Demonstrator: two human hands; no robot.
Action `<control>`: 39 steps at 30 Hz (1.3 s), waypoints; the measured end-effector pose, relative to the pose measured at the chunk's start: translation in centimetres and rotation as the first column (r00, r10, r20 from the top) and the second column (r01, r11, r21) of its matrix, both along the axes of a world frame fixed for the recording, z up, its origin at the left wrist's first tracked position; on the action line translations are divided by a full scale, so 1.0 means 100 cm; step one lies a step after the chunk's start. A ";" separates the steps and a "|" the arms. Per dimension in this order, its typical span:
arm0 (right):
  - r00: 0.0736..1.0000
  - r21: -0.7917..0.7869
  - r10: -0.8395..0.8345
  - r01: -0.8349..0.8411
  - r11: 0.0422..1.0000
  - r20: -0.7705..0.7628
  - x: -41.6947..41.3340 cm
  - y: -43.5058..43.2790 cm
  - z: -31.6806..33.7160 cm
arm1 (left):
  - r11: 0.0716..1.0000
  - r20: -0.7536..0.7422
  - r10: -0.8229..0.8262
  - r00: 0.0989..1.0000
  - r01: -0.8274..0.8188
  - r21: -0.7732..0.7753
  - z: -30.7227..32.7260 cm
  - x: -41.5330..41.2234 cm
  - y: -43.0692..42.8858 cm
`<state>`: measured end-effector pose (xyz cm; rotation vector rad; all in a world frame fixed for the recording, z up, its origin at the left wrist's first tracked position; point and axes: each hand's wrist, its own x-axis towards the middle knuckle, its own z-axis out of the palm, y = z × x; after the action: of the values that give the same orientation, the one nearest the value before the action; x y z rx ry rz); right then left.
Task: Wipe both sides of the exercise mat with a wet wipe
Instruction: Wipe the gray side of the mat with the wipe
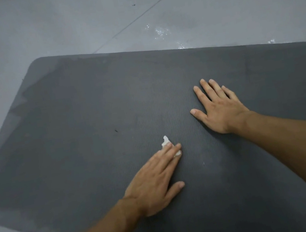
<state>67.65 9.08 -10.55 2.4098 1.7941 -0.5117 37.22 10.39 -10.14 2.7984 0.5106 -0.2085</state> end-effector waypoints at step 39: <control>0.983 0.221 -0.178 0.162 0.962 0.053 -0.026 -0.182 -0.018 | 0.820 -0.137 0.572 0.809 -0.564 0.094 -0.003 -0.002 0.043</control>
<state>65.08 -9.14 -12.38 2.7054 1.7024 -0.2496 37.05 14.68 -10.39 2.5346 1.3782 -0.2884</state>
